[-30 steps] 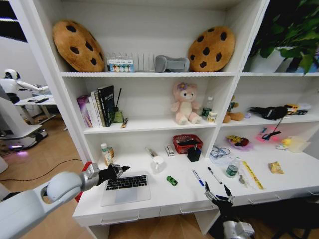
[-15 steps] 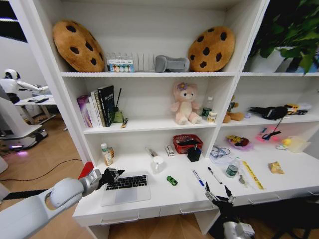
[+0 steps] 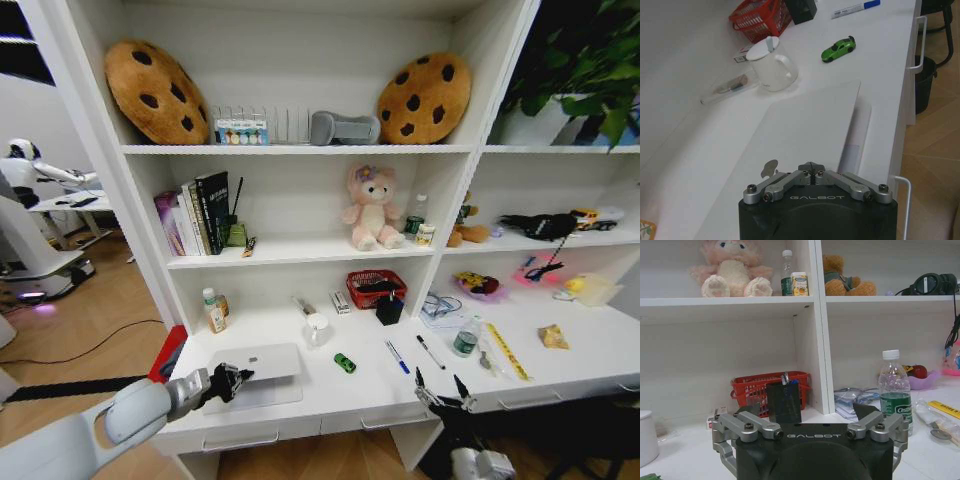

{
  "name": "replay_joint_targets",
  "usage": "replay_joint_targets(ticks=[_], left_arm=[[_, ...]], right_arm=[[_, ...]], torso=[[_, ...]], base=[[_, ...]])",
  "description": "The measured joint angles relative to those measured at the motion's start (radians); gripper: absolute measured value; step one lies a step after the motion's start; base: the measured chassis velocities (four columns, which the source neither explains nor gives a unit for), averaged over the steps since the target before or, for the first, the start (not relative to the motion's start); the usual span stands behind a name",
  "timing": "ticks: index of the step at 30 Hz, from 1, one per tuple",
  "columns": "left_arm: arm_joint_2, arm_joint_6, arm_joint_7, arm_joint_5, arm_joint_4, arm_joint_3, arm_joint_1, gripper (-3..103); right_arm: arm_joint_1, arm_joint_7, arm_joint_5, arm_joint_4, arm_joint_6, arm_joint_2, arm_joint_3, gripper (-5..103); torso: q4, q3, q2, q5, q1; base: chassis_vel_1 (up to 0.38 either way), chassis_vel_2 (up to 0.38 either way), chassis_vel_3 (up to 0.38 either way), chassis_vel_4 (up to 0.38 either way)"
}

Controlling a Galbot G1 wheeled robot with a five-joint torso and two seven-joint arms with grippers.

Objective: Organize the objects on the table.

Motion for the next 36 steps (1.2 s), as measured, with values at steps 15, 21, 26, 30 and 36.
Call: replay_joint_targets(ticks=[15,21,26,30,36], left_arm=[[-0.243,-0.014,-0.316,-0.282,0.07,-0.301,-0.018,0],[-0.386,-0.052,-0.428,-0.33,0.138,-0.579,0.059,27],[-0.439,-0.071,-0.364,-0.29,0.114,-0.737,0.193,43],[-0.545,-0.095,-0.285,-0.226,0.049,-0.916,0.388,59],[-0.635,-0.117,-0.246,-0.185,-0.006,-0.998,0.523,76]], right_arm=[[-0.012,-0.005,0.016,0.016,-0.006,-0.024,0.026,100],[-0.035,0.049,0.028,0.084,-0.048,-0.058,0.037,100],[-0.054,0.037,0.024,0.109,-0.065,-0.083,0.051,100],[-0.05,0.028,0.05,0.148,-0.11,-0.113,0.025,100],[-0.058,0.017,0.056,0.175,-0.128,-0.125,0.005,100]], torso=[[-0.0007,0.0,0.0,0.0,0.0],[-0.0001,0.0,0.0,-0.0001,0.0],[-0.0009,0.0,0.0,-0.0002,0.0],[0.0006,0.0,0.0,-0.0003,0.0],[-0.0004,0.0,0.0,0.0,0.0]], base=[[0.0,0.0,0.0,0.0],[0.0,0.0,0.0,0.0],[0.0,0.0,0.0,0.0],[0.0,0.0,0.0,0.0],[0.0,0.0,0.0,0.0]])
